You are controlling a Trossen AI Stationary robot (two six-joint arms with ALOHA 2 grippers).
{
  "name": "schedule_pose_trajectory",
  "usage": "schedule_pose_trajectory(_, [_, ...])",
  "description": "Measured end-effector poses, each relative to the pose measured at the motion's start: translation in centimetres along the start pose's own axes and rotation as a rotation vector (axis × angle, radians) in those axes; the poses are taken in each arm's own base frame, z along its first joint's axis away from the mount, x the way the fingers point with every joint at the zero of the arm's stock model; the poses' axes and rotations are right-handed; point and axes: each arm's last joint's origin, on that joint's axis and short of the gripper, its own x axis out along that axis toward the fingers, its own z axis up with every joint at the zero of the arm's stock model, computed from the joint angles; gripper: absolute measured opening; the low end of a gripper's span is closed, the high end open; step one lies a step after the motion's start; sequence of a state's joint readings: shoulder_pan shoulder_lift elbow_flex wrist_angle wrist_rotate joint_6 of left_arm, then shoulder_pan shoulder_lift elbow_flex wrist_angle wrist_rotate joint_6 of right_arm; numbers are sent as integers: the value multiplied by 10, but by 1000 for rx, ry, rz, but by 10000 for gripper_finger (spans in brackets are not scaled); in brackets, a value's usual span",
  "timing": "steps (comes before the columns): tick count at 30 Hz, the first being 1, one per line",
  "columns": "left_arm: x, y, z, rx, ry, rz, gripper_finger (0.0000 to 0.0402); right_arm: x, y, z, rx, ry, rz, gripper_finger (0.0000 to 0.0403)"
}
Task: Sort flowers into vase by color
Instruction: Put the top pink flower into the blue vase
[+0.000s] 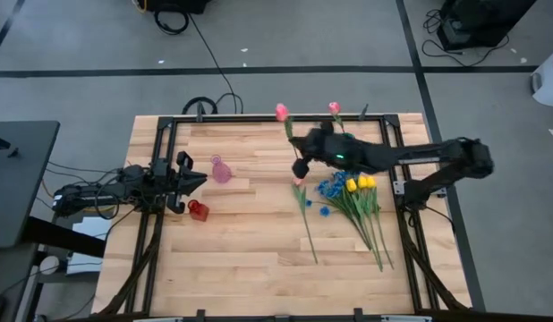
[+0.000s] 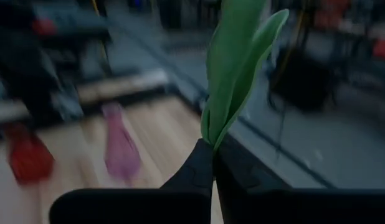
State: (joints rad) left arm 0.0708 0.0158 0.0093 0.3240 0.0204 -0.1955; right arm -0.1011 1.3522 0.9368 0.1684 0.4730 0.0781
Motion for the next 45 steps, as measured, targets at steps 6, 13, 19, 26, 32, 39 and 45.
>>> schedule_pose_trajectory(6, [0, 0, 0, 0, 2, 1, 56, -38, -12, -33, 23, -200, -97, 12])
schedule_pose_trajectory(13, [0, 0, 0, 0, 2, 8, 56, -76, -19, -55, -19, -232, -327, 12])
schedule_pose_trajectory(19, [0, 0, -1, 5, 4, 9, 56, -96, -13, -57, -121, -186, -502, 12])
schedule_pose_trajectory(26, [0, 0, 0, 6, 3, 9, 56, -100, -16, -59, -195, -121, -653, 13])
schedule_pose_trajectory(32, [0, 0, 0, 8, -1, 12, 56, -95, -41, -62, -179, -155, -641, 12])
schedule_pose_trajectory(39, [0, 1, 0, 8, -4, 21, 56, -97, -65, -64, -133, -258, -621, 12])
schedule_pose_trajectory(45, [0, 1, 0, 8, -3, 24, 56, -93, -74, -65, -144, -267, -628, 12])
